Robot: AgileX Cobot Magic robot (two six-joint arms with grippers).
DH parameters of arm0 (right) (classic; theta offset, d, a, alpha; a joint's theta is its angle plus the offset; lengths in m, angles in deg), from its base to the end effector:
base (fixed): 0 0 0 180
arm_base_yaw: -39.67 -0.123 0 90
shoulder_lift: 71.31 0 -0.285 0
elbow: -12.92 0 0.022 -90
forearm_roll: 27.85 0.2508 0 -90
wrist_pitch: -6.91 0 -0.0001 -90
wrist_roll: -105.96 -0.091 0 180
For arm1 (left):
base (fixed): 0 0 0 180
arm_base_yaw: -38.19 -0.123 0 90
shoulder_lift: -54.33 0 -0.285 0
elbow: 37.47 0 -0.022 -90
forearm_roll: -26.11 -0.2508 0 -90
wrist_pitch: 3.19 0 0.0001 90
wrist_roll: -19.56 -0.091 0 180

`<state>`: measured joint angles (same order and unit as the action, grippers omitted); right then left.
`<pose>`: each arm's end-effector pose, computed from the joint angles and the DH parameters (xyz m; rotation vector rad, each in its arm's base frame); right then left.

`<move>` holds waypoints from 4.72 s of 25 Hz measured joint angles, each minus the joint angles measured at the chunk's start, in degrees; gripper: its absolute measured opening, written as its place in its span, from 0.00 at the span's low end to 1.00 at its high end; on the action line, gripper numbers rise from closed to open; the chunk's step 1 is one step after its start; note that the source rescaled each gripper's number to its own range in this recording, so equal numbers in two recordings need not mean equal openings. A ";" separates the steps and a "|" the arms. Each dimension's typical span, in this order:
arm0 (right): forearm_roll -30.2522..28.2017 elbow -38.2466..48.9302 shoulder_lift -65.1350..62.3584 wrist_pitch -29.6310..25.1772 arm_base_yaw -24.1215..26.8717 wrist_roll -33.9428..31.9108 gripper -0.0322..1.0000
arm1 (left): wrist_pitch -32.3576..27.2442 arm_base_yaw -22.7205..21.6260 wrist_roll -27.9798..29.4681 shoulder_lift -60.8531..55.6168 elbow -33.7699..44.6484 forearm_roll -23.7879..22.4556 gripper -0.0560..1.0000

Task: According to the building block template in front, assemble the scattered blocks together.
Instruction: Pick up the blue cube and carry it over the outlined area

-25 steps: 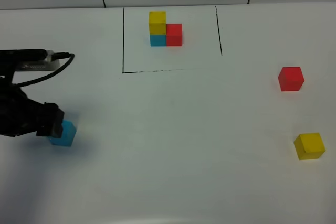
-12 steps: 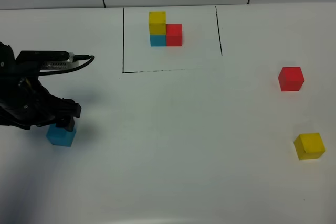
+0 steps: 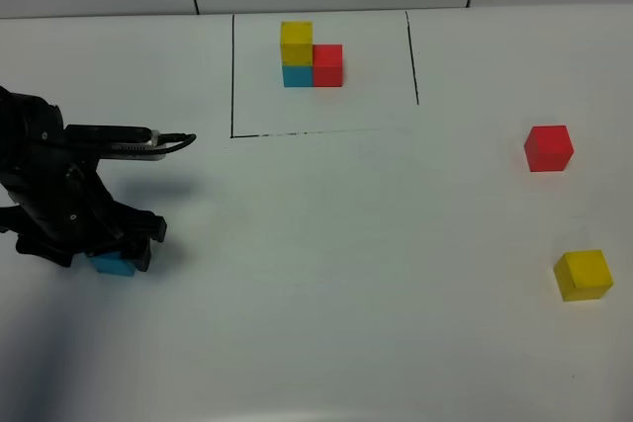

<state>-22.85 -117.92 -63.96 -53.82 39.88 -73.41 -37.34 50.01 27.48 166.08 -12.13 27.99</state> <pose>-0.0049 0.0069 0.2747 -0.0113 2.0444 0.0953 0.2994 -0.0644 0.1291 0.0633 2.9930 -0.0695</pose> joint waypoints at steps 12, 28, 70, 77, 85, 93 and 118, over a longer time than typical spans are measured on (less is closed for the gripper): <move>0.00 0.00 0.00 0.00 0.00 -0.04 0.66 | 2.11 0.00 0.04 1.50 0.00 0.00 0.25; 0.00 0.00 0.00 0.00 0.00 -0.04 0.66 | -3.47 0.00 -3.82 1.61 -5.43 0.00 0.06; 0.00 0.00 0.00 0.03 0.00 -0.25 0.66 | -24.77 24.80 -51.91 21.66 -48.34 -5.47 0.06; 0.00 0.00 0.00 0.03 0.00 -0.63 0.66 | -24.41 24.84 -53.34 24.58 -49.08 -4.30 0.06; 0.00 0.00 0.00 0.11 0.00 -0.63 0.66 | -21.77 24.84 -55.10 25.96 -49.08 -4.40 0.06; 0.00 0.00 0.00 0.11 0.00 -0.63 0.66 | -21.72 24.84 -56.28 26.78 -49.13 -4.45 0.06; 0.00 0.00 0.00 0.11 0.00 -0.63 0.66 | -22.30 24.84 -56.45 29.18 -49.56 -4.62 0.06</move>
<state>-22.85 -117.92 -63.96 -53.71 39.88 -74.04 -59.64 74.86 -28.97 195.25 -61.69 23.36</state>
